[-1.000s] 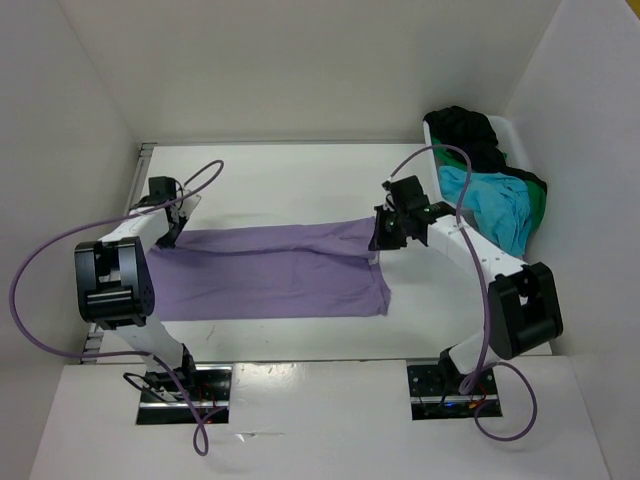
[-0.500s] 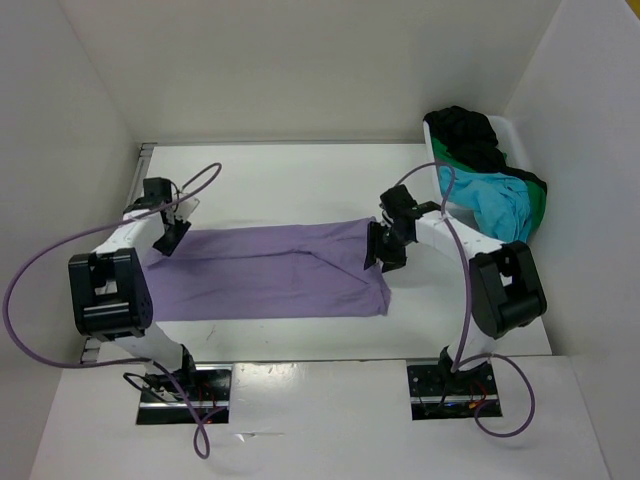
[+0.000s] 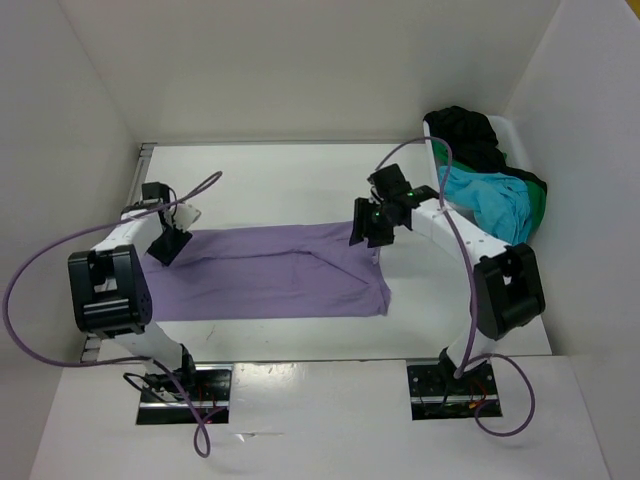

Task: Fold and stack the t-shirts
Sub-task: Fold the other side of the tshirt into a rectangle

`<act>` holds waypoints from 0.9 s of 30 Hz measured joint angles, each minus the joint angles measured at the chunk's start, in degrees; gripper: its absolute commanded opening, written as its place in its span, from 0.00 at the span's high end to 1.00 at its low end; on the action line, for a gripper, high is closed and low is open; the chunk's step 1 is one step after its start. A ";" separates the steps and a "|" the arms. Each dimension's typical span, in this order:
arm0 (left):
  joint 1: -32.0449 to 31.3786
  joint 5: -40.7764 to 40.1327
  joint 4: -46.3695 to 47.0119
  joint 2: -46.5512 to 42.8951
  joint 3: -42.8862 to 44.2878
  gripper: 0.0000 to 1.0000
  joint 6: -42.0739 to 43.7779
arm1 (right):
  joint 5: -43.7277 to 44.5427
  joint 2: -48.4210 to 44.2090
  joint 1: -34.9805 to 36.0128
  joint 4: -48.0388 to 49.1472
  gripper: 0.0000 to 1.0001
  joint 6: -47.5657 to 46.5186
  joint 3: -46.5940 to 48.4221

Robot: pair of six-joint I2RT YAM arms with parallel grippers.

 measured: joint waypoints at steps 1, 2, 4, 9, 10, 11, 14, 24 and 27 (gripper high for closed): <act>-0.26 -0.11 0.00 1.81 0.24 0.33 -0.42 | 0.17 1.31 0.87 0.04 0.42 0.02 1.60; -0.35 -0.42 0.15 3.78 0.48 0.33 -1.22 | 0.22 2.95 1.84 0.37 0.42 -0.02 3.34; -0.20 -1.31 0.28 6.19 0.61 0.33 -2.21 | 1.01 6.29 3.43 0.83 0.42 -0.02 6.95; 0.09 -3.61 1.07 7.34 0.63 0.33 -4.39 | 3.32 15.89 5.53 1.99 0.37 -0.42 16.65; 0.11 -3.89 1.36 7.34 0.63 0.33 -4.59 | 3.61 18.03 5.75 2.10 0.37 -0.63 18.60; 0.13 -4.04 1.46 7.34 0.63 0.33 -4.79 | 3.96 19.69 5.99 2.29 0.36 -0.94 19.98; 0.17 -4.37 1.66 7.34 0.63 0.33 -5.70 | 4.92 25.38 6.29 2.16 0.36 -1.68 23.67; 0.17 -4.70 1.95 7.34 0.63 0.32 -5.95 | 5.51 29.90 8.55 1.38 0.55 -2.49 24.17; 0.17 -4.70 1.99 7.34 0.63 0.32 -5.97 | 5.33 29.92 8.59 1.36 0.73 -2.80 24.17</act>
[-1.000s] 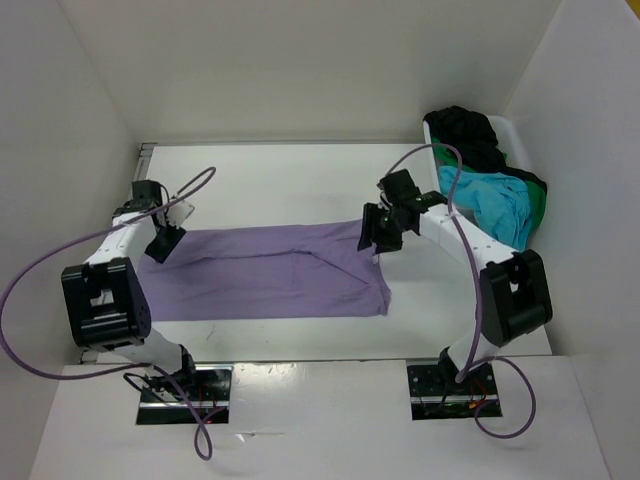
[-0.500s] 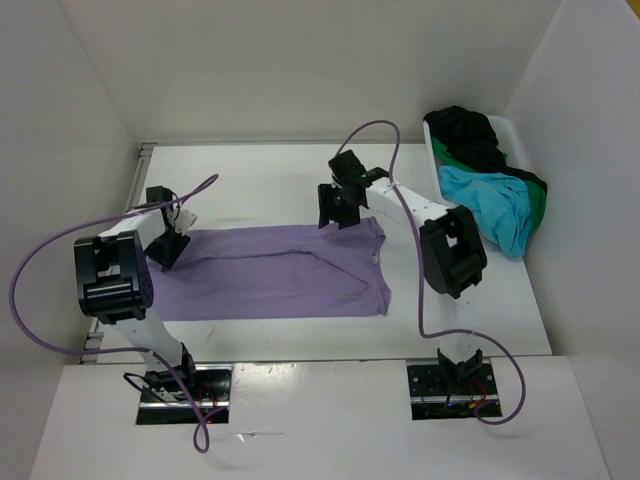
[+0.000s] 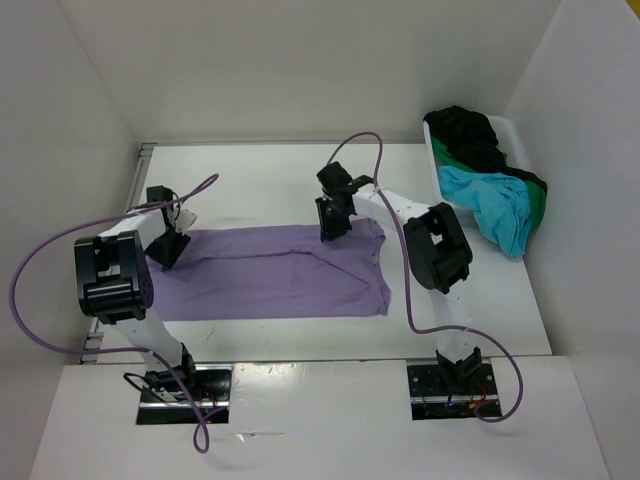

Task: Fold and stack the t-shirts
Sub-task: Fold the other side of the tshirt into a rectangle

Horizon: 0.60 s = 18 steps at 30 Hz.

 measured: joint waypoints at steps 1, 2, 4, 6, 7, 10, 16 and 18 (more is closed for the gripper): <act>0.00 0.00 0.02 0.00 0.00 0.32 0.00 | 0.00 0.00 0.00 0.00 0.78 0.02 0.00; 0.00 0.00 0.00 0.00 0.00 0.32 0.00 | 0.02 0.00 0.00 0.02 0.81 0.00 0.00; 0.00 0.00 0.00 0.00 0.00 0.32 0.00 | 0.04 0.00 0.00 0.00 0.90 -0.07 -0.04; 0.00 0.00 0.00 0.00 0.00 0.32 0.00 | 0.09 -0.02 0.00 0.00 1.00 -0.09 -0.07; 0.00 0.00 0.02 0.00 0.00 0.32 0.00 | 0.11 -0.04 0.00 0.02 1.00 0.09 -0.11; 0.00 0.00 0.02 0.00 0.00 0.32 -0.02 | -0.02 -0.63 0.11 0.02 1.00 0.28 -1.05; 0.00 0.00 0.13 -0.02 0.00 0.32 -0.02 | -1.07 -4.48 2.75 -1.38 1.00 0.31 -3.23; 0.00 0.00 0.26 -0.09 0.00 0.32 -0.02 | -2.29 -6.58 4.31 -1.92 0.99 0.31 -4.35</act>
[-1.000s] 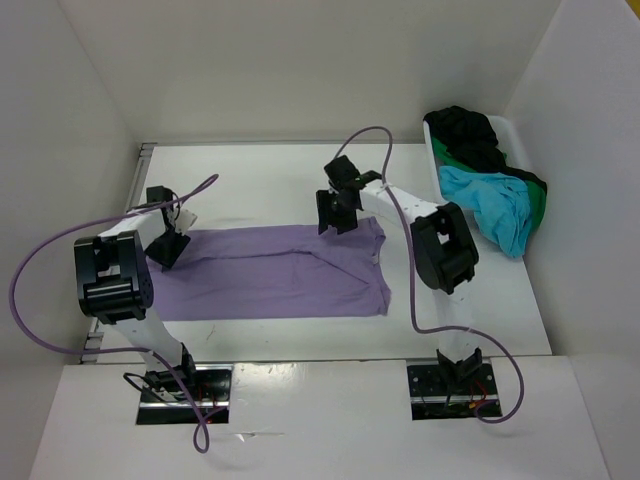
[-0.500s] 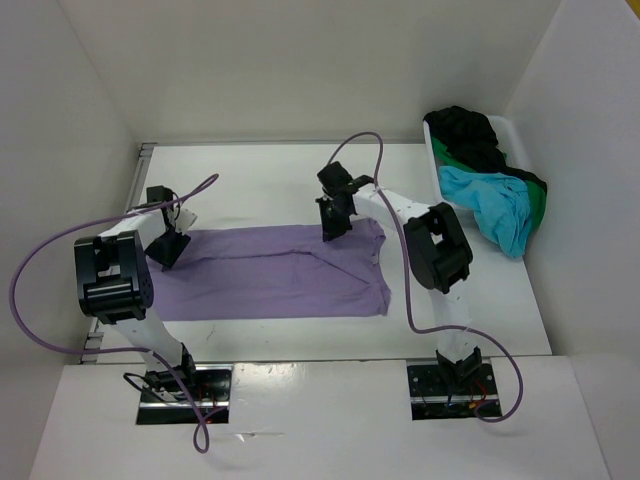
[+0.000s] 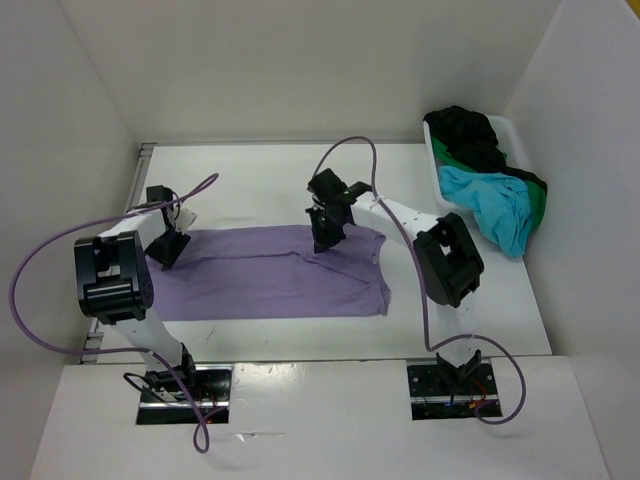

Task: Fold and stack the t-shirts
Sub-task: Fold the other side of the tshirt into a rectangle

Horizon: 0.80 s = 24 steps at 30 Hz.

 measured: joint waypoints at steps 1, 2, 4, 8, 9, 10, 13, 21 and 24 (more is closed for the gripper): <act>0.00 0.00 0.04 -0.04 0.00 0.32 0.00 | -0.96 -1.16 0.81 -0.20 0.97 0.07 -0.74; 0.00 0.00 0.11 -0.13 0.00 0.32 0.00 | -2.21 -2.32 1.68 -0.15 0.95 0.13 -1.70; 0.00 0.00 0.20 -0.33 0.00 0.32 0.00 | -4.28 -3.78 2.80 -0.26 0.91 0.37 -3.69; 0.00 0.00 0.37 -0.37 0.00 0.32 0.04 | -7.17 -4.17 4.39 -1.55 0.84 0.81 -6.27; 0.00 0.00 0.48 -0.37 0.00 0.32 0.04 | -7.78 -4.17 4.44 -2.36 0.81 0.87 -6.54; 0.00 0.00 0.61 -0.37 0.00 0.32 0.04 | -8.55 -4.17 4.44 -2.95 0.76 0.81 -6.58; 0.00 0.00 0.76 -0.37 0.00 0.32 0.09 | -10.40 -4.17 4.52 -4.00 0.66 0.24 -6.54; -0.02 0.44 0.37 -1.40 -0.02 0.32 0.26 | -10.10 -4.81 6.78 -8.68 0.65 -2.71 -2.89; -1.42 1.60 -2.71 -4.42 1.70 0.29 0.28 | -7.13 -8.83 6.29 -8.57 0.73 -1.01 -4.70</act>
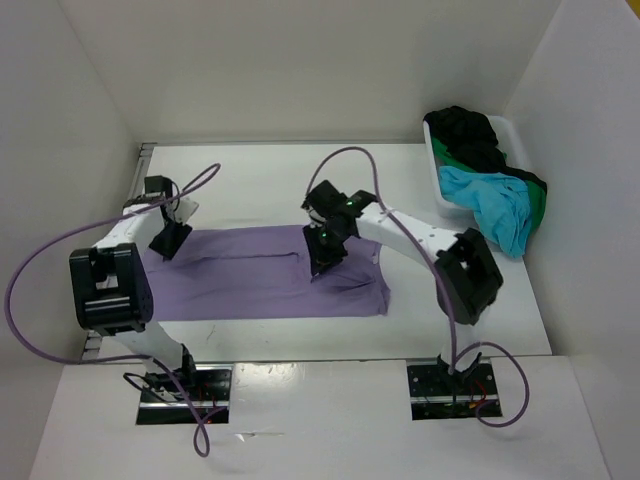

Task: Fold and stack the t-shirts
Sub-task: Fold the other side of the tshirt into a rectangle

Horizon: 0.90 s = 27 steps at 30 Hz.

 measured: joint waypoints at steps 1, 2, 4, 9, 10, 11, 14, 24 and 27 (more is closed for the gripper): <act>-1.29 0.37 -1.66 -1.31 1.75 0.27 0.00 | 1.36 -2.95 -1.38 0.48 0.73 1.29 -2.08; -3.15 1.09 -2.73 -2.75 3.91 0.27 0.04 | 2.54 -5.46 -2.99 0.48 0.74 2.45 -3.91; -8.07 3.13 -3.80 -5.62 8.92 0.24 -0.07 | 5.86 -11.30 -8.46 0.96 0.74 4.85 -8.79; -27.78 10.32 -3.34 -8.11 17.84 0.22 -2.95 | 13.46 -15.15 -17.51 1.36 0.65 8.39 -17.94; -32.83 11.69 -2.89 -7.28 18.03 0.22 -3.63 | 13.99 -14.75 -17.29 1.36 0.64 8.76 -19.21; -36.57 13.16 -2.64 -6.08 18.01 0.22 -4.55 | 14.53 -14.38 -16.92 1.38 0.64 9.25 -20.33; -47.80 16.15 -2.19 0.02 17.79 0.20 -6.73 | 15.02 -14.05 -16.90 2.05 0.64 9.90 -22.25; -57.02 17.35 3.65 8.46 13.57 0.20 -15.74 | 13.46 -14.08 -19.17 7.54 0.64 12.76 -26.32; -57.05 15.72 6.54 8.46 11.65 0.20 -17.86 | 12.48 -14.10 -19.32 8.70 0.64 13.57 -26.99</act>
